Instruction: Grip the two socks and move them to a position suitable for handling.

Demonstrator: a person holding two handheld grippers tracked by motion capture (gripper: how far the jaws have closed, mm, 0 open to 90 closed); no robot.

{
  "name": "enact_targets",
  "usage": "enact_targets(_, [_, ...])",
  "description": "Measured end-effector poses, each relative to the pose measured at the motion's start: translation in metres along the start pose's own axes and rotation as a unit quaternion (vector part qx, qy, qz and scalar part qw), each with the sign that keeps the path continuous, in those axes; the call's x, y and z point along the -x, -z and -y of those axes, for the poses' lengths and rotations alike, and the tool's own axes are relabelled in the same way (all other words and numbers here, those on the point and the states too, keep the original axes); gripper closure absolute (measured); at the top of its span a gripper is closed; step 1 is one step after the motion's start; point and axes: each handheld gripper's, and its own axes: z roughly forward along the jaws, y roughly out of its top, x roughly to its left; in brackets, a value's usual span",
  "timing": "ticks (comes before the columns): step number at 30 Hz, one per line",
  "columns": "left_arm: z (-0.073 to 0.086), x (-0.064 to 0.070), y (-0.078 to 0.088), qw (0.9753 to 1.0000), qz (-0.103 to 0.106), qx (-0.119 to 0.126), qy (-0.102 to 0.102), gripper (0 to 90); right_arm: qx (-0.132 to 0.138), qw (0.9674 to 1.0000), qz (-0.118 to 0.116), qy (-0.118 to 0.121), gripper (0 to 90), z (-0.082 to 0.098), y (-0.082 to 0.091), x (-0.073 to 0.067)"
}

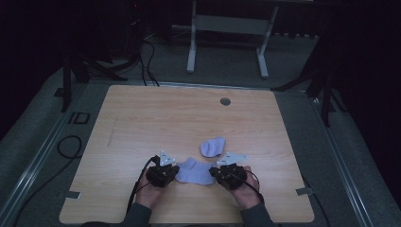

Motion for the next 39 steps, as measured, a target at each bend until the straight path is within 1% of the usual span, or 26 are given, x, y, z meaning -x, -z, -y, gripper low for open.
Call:
enact_targets(1, [0.0, 0.0, 0.0, 1.0, 0.0, 0.0, 0.0, 87.8, 0.0, 1.0, 0.0, 0.0, 85.3, 0.0, 0.0, 0.0])
enact_targets(2, [0.0, 0.0, 0.0, 1.0, 0.001, -0.001, 0.0, 87.8, 0.002, 1.0, 0.004, -0.005, 85.4, 0.004, 0.002, 0.003])
enact_targets(3, [0.0, 0.0, 0.0, 1.0, 0.0, -0.001, 0.0, 87.5, 0.002, 0.9998, 0.013, -0.014, 85.4, 0.012, 0.006, 0.007])
enact_targets(5, [0.0, 0.0, 0.0, 1.0, 0.0, -0.001, 0.0, 87.5, 0.003, 0.9994, 0.023, -0.027, 85.4, 0.021, 0.01, 0.014])
enact_targets(8, [0.001, 0.001, 0.001, 1.0, 0.001, -0.002, 0.002, 87.0, 0.003, 0.998, 0.038, -0.05, 85.7, 0.034, 0.015, 0.024])
enact_targets(11, [0.002, 0.002, 0.002, 1.0, 0.003, -0.003, 0.0, 85.8, -0.004, 0.9961, 0.056, -0.068, 85.8, 0.044, 0.016, 0.034])
enact_targets(14, [0.003, 0.004, 0.004, 1.0, 0.005, -0.004, 0.0, 84.8, -0.006, 0.9942, 0.071, -0.081, 85.9, 0.049, 0.019, 0.04])
enact_targets(17, [0.005, 0.007, 0.006, 0.9999, 0.008, -0.006, -0.001, 82.5, 0.002, 0.9934, 0.073, -0.088, 85.2, 0.05, 0.024, 0.043])
enact_targets(20, [0.007, 0.009, 0.008, 0.9999, 0.01, -0.009, -0.002, 80.8, 0.009, 0.9938, 0.071, -0.084, 82.8, 0.045, 0.027, 0.043])
enact_targets(23, [0.008, 0.009, 0.01, 0.9999, 0.013, -0.007, -0.001, 78.3, 0.011, 0.9947, 0.07, -0.074, 79.9, 0.038, 0.027, 0.042])
enact_targets(25, [0.008, 0.008, 0.01, 0.9998, 0.017, -0.006, 0.001, 73.2, 0.012, 0.995, 0.069, -0.071, 79.0, 0.035, 0.027, 0.042])
enact_targets(26, [0.007, 0.0, 0.012, 0.9988, 0.043, 0.01, 0.019, 73.2, 0.013, 0.9952, 0.068, -0.069, 77.9, 0.033, 0.026, 0.041])
enact_targets(27, [0.005, -0.005, 0.014, 0.9982, 0.051, 0.02, 0.026, 70.6, 0.016, 0.9961, 0.064, -0.058, 76.0, 0.023, 0.025, 0.04])
enact_targets(28, [0.004, -0.009, 0.017, 0.9978, 0.053, 0.027, 0.029, 68.8, 0.017, 0.9965, 0.062, -0.054, 75.3, 0.019, 0.025, 0.039])
enact_targets(30, [0.002, -0.015, 0.02, 0.9981, 0.042, 0.035, 0.028, 66.5, 0.018, 0.9972, 0.058, -0.043, 74.6, 0.009, 0.022, 0.038])
enact_targets(32, [0.001, -0.019, 0.022, 0.9989, 0.021, 0.034, 0.024, 65.0, 0.018, 0.9977, 0.056, -0.033, 73.9, -0.002, 0.016, 0.038])
enact_targets(33, [0.001, -0.021, 0.023, 0.9991, 0.01, 0.032, 0.026, 64.8, 0.017, 0.998, 0.055, -0.027, 73.5, -0.007, 0.014, 0.037])
enact_targets(36, [0.001, -0.028, 0.023, 0.999, -0.01, 0.025, 0.036, 64.5, 0.014, 0.9983, 0.053, -0.017, 72.7, -0.022, 0.004, 0.036])
enact_targets(39, [0.002, -0.033, 0.023, 0.9983, -0.027, 0.024, 0.045, 64.0, 0.009, 0.9986, 0.052, -0.005, 71.4, -0.035, -0.004, 0.036])
